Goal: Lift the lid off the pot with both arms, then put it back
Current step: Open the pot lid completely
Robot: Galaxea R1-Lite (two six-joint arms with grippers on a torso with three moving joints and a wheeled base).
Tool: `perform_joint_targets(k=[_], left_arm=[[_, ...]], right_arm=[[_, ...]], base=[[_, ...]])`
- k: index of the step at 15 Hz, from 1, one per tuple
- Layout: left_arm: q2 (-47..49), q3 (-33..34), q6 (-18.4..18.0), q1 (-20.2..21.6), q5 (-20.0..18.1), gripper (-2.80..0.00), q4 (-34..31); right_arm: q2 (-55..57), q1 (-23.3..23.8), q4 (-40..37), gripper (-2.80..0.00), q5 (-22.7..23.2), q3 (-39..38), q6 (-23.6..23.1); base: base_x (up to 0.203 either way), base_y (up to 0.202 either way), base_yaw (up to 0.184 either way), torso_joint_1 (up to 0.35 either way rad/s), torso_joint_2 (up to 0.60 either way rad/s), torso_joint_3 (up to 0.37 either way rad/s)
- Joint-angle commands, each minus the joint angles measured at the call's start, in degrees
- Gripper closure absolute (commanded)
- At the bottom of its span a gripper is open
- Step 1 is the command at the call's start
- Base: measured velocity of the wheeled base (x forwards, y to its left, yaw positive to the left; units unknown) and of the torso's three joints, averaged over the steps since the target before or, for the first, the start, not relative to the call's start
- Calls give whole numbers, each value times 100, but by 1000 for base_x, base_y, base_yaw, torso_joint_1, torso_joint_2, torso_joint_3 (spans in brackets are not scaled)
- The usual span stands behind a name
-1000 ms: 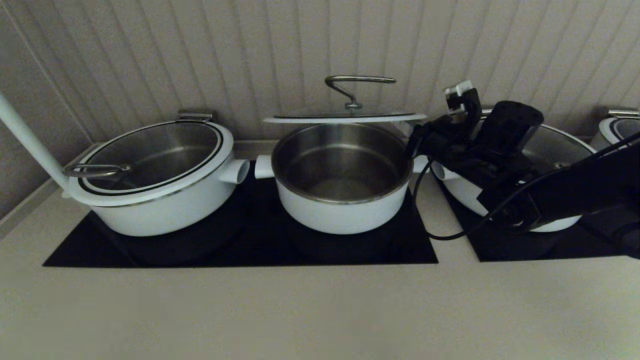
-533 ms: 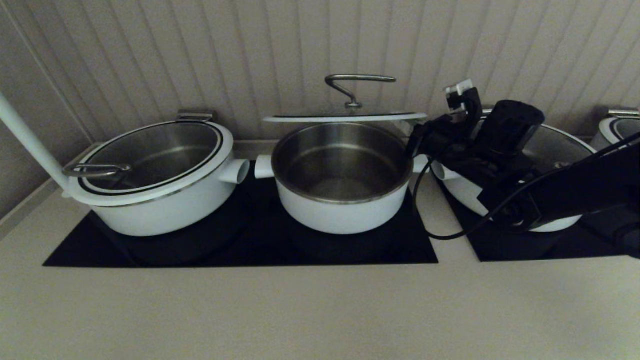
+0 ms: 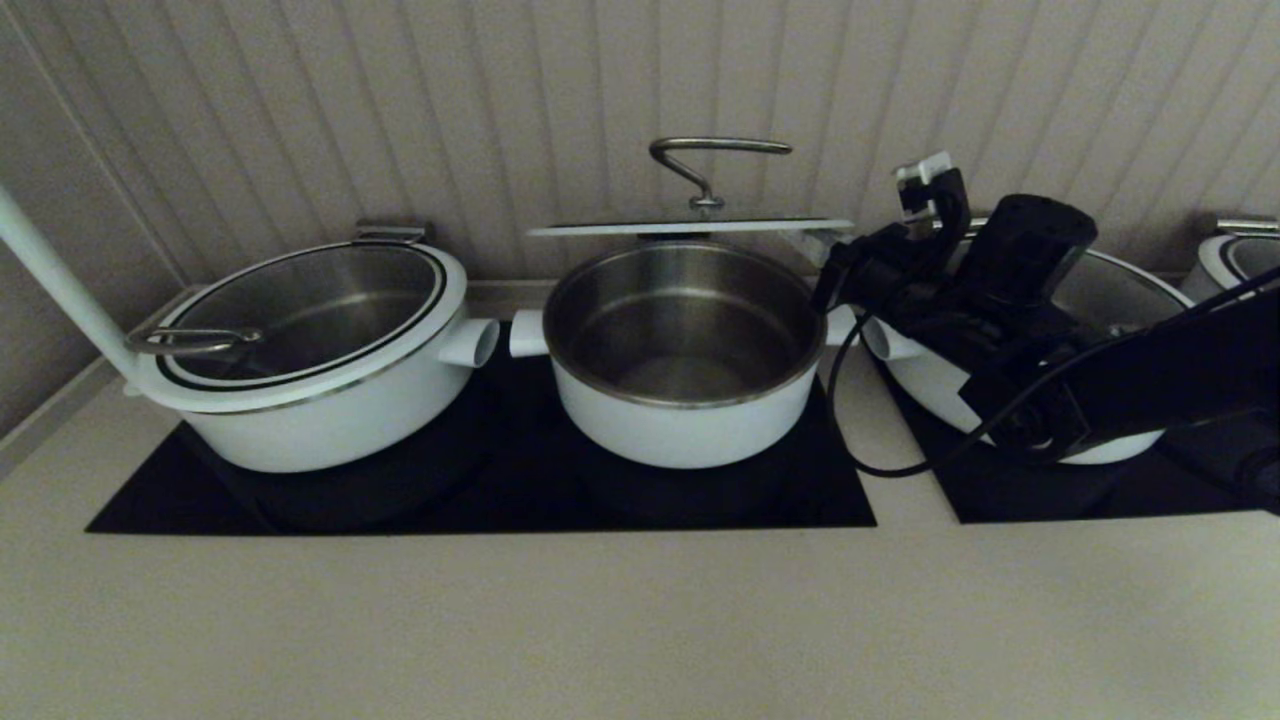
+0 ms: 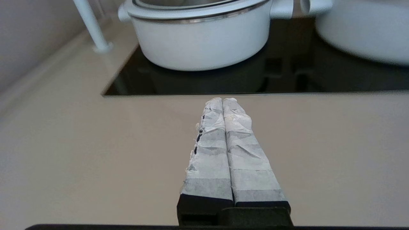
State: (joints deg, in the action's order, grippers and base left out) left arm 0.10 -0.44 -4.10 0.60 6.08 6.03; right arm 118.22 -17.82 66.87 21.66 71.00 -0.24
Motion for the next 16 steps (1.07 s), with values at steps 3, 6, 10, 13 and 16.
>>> perform_joint_targets(k=[3,6,10,13,16], left_arm=[[-1,44,-680,2,-346,0,-24],[-1,44,-606,2,-739,0,-521],[-1,44,-566,2,-751,0,-691],[-1,44,-557,2,-758,0,-691],[-1,44,-494,2,-749,0,-691]], right_arm=[[-42,3,63,0,13,-12,3],[-40,-2,72,0,21,-7,5],[-28,7,72,0,22,-7,7],[-19,-2,72,0,22,-7,7],[-10,-11,72,0,22,2,-2]], base=[[0,0,0,0,0,0],[0,0,0,0,0,0],[0,0,0,0,0,0],[0,0,0,0,0,0],[0,0,0,0,0,0]])
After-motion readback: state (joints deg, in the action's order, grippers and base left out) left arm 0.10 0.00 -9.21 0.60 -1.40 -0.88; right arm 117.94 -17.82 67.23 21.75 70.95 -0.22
